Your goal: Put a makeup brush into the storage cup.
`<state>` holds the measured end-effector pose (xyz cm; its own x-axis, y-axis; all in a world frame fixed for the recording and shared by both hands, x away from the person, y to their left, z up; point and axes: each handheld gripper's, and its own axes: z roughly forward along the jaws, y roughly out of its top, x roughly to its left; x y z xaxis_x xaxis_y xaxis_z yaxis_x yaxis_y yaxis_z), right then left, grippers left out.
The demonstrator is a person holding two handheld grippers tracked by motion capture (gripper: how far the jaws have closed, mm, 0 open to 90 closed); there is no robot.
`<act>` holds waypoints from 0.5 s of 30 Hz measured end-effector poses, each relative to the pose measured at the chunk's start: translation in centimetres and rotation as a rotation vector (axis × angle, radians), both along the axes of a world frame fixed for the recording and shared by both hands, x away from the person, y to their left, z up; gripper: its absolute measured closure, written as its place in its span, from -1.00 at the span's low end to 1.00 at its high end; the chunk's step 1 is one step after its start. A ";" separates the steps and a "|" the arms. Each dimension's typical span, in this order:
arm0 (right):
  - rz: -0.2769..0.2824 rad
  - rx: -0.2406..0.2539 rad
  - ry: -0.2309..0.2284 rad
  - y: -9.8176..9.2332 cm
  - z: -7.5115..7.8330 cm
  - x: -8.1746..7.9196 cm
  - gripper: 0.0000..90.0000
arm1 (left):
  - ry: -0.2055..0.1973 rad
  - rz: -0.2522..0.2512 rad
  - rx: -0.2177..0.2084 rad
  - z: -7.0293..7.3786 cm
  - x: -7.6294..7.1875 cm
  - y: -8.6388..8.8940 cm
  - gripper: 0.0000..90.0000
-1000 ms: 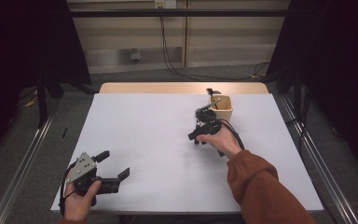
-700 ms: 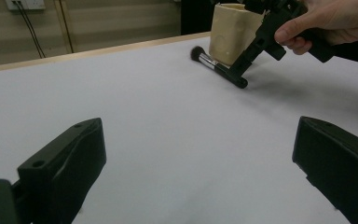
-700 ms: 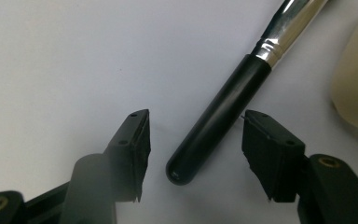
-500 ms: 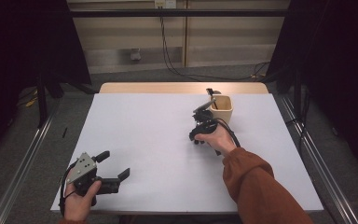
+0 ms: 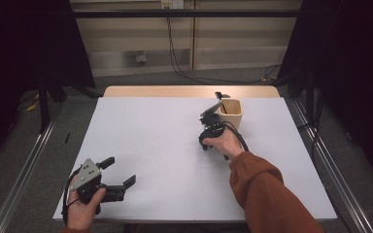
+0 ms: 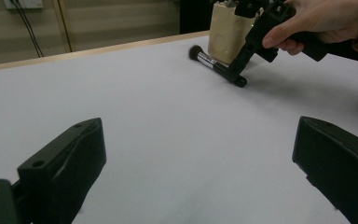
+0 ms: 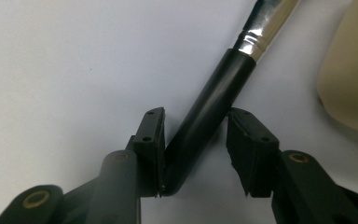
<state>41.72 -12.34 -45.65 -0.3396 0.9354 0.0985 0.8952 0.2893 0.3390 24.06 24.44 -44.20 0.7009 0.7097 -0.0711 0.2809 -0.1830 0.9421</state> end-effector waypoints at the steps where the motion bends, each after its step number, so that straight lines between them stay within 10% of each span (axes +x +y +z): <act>1: 0.002 -0.012 -0.002 0.1 0.0 0.0 0.38 | -0.001 0.000 -0.002 0.0 0.0 0.0 -0.94; 15: 0.037 -0.081 0.018 0.4 0.2 0.5 0.60 | 0.001 -0.001 -0.002 0.0 0.0 0.0 -0.94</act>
